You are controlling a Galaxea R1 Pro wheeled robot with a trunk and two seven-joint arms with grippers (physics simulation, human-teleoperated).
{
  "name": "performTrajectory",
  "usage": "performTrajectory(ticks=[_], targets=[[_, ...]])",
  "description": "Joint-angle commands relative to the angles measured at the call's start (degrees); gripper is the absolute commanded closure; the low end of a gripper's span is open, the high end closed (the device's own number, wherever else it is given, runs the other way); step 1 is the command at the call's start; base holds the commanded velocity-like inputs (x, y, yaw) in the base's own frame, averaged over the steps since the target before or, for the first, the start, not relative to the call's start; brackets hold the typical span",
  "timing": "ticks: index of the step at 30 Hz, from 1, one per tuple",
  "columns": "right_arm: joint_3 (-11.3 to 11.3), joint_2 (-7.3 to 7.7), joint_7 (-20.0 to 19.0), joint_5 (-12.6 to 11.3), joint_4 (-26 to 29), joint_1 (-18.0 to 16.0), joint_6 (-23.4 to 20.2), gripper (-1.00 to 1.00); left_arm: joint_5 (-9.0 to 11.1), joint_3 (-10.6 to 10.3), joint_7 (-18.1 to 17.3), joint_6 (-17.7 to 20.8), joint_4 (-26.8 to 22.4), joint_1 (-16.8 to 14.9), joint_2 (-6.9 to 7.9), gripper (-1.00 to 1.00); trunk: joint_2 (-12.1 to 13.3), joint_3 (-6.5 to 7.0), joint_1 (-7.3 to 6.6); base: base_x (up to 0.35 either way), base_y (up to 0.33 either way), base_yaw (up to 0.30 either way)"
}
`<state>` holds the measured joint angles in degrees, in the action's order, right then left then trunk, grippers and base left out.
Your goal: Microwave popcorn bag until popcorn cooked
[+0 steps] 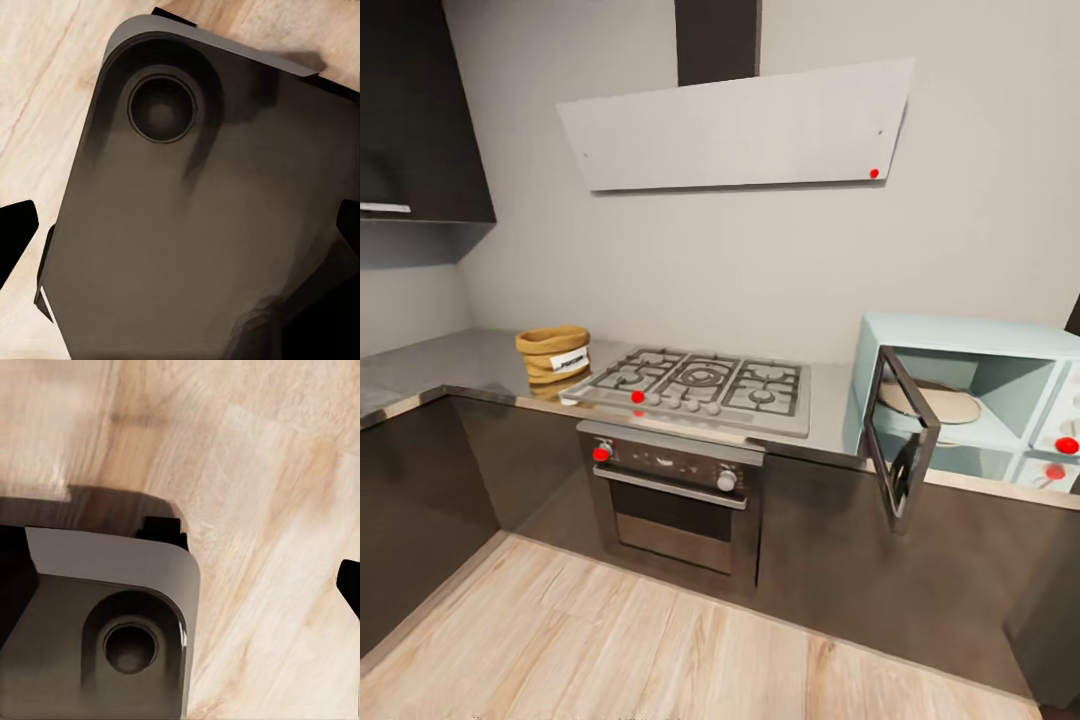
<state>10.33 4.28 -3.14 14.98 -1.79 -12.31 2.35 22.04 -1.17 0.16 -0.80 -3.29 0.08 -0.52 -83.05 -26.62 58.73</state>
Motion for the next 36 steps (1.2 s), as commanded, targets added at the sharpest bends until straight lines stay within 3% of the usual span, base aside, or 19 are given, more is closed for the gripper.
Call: performTrajectory(ticks=[1, 6, 13, 15, 19, 21, 36], targets=[[0.5, 0.0, -0.1, 0.5, -0.2, -0.1, 0.3, -1.0, 0.4, -0.1, 0.0, -0.1, -0.1, 0.0, -0.01, -1.0, 0.0, -0.05, 0.0, 0.0, 0.0, 0.268], [0.5, -0.09, 0.1, 0.5, -0.2, -0.1, 0.4, -1.0, 0.4, -0.1, 0.0, -0.1, -0.1, 0.0, -0.01, -1.0, 0.0, -0.05, 0.0, 0.0, 0.0, 0.268], [0.5, -0.23, 3.5, 0.6, -0.2, 0.3, 1.0, -1.0, 0.2, -0.2, 0.0, -0.1, 0.0, 0.0, -0.01, -1.0, 0.0, -0.05, 0.0, 0.0, 0.0, 0.268], [0.4, -1.01, 3.6, 0.7, -0.2, 1.2, 1.1, -1.0, 0.3, 0.2, 0.0, -0.2, 0.0, 0.0, 0.02, -1.0, 0.0, -0.05, 0.0, 0.0, 0.0, 0.268], [0.4, -1.6, 3.7, 0.7, -0.2, 1.5, 1.1, -1.0, 0.8, 0.6, 0.3, -6.7, 0.4, 0.0, 0.0, -1.0, 0.0, -0.05, 0.0, 0.0, 0.0, 0.268], [0.4, -1.63, 3.7, 0.8, -0.2, 1.5, 1.1, -1.0, 0.8, 0.6, 0.4, -7.7, 0.5, 0.0, -0.01, -1.0, 0.0, -0.05, 0.0, 0.0, 0.0, 0.268], [0.4, -1.62, 3.6, 0.8, -0.1, 1.5, 1.0, -1.0, 1.0, 0.7, 0.5, -8.0, 0.7, 0.0, 0.07, -1.0, 0.0, -0.05, 0.0, 0.0, 0.0, 0.254]])
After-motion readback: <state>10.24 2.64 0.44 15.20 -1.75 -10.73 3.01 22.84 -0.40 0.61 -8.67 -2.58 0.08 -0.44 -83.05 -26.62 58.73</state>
